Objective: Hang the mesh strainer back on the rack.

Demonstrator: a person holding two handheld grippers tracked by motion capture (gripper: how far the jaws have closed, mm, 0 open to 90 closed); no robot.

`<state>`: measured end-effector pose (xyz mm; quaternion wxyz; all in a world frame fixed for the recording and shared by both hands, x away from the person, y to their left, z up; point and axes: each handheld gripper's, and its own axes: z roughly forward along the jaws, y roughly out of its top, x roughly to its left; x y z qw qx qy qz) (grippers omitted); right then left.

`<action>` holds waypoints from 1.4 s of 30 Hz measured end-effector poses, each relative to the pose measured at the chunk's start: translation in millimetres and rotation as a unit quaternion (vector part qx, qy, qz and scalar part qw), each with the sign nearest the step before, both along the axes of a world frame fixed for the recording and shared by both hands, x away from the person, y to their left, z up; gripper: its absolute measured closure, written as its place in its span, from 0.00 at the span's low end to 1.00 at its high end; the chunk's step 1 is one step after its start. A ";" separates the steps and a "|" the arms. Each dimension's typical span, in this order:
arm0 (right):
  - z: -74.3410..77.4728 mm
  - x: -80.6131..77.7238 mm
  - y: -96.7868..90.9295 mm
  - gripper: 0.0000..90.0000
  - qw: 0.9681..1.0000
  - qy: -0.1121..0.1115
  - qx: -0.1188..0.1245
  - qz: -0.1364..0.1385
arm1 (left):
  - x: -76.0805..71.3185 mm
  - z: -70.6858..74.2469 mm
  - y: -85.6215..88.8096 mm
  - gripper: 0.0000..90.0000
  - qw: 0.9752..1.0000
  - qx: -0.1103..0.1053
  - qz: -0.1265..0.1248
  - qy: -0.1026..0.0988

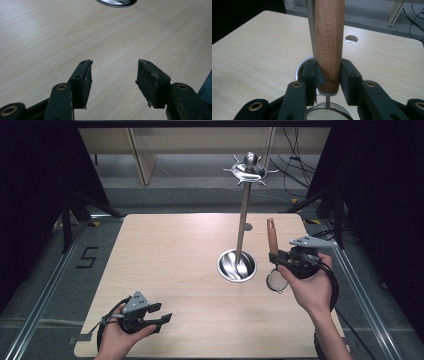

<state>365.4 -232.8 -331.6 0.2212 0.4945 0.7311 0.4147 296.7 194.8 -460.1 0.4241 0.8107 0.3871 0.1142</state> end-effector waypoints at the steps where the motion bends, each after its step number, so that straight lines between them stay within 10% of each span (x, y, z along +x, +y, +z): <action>1: 0.9 -1.1 0.9 0.77 1.000 0.005 0.001 -0.006 | 0.0 0.0 0.0 0.50 1.000 0.000 0.000 0.000; 42: 16.7 -0.6 -1.1 0.77 0.999 -0.045 0.005 0.000 | 0.2 0.2 0.5 0.49 1.000 0.000 0.001 -0.001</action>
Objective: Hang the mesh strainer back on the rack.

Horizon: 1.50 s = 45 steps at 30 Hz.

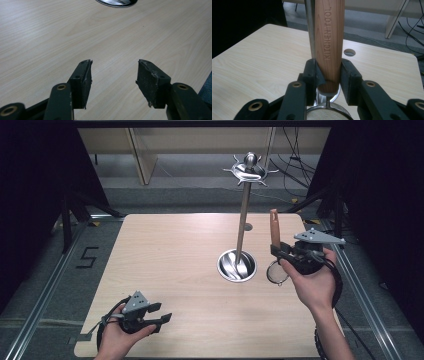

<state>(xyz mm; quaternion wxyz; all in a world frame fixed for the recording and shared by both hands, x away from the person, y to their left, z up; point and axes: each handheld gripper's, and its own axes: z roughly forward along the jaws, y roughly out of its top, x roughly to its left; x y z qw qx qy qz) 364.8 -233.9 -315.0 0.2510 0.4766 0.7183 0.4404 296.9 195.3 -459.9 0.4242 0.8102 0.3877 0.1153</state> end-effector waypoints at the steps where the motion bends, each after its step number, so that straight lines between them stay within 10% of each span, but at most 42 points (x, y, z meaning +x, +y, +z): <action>1: 0.7 -1.1 0.8 0.77 1.000 0.004 0.008 0.000 | 0.0 0.0 -0.1 0.49 1.000 0.000 0.000 0.000; 45: 10.6 -2.5 -0.9 0.77 0.999 -0.035 0.015 -0.008 | -0.2 -0.5 -0.7 0.49 1.000 -0.008 0.005 -0.001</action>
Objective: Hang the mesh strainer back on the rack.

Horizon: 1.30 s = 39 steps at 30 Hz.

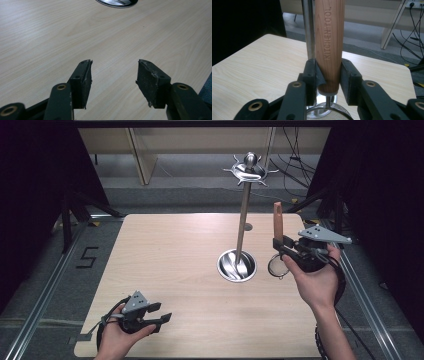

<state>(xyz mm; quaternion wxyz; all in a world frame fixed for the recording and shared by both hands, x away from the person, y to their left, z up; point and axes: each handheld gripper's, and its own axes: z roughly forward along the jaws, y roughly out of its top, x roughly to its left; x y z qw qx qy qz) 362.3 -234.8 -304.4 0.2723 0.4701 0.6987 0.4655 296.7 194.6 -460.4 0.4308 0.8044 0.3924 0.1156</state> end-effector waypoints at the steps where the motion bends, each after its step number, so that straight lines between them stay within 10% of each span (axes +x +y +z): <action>1: 0.0 0.0 0.0 0.77 1.000 0.000 0.000 0.000 | 0.0 0.0 0.0 0.49 1.000 0.000 0.000 0.000; 39: 21.7 6.3 3.3 0.77 0.999 -0.047 0.007 0.024 | -1.0 -1.4 -0.6 0.49 1.000 0.000 0.008 -0.003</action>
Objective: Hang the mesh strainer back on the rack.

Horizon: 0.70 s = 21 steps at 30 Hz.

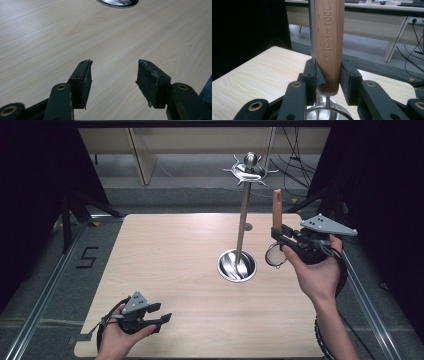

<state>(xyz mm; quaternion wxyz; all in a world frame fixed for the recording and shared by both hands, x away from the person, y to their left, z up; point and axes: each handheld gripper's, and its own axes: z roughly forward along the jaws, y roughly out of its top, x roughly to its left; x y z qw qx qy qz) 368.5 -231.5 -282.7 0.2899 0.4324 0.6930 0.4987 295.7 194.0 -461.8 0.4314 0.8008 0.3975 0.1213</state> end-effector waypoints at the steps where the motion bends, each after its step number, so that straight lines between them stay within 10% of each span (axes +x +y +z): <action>1: 0.0 0.0 0.0 0.77 1.000 0.000 0.000 0.000 | 0.2 0.3 0.2 0.49 1.000 0.000 -0.003 0.004; 21: 7.0 4.0 6.4 0.77 1.000 -0.006 0.009 0.010 | 1.4 -0.2 1.4 0.49 1.000 0.005 -0.005 0.005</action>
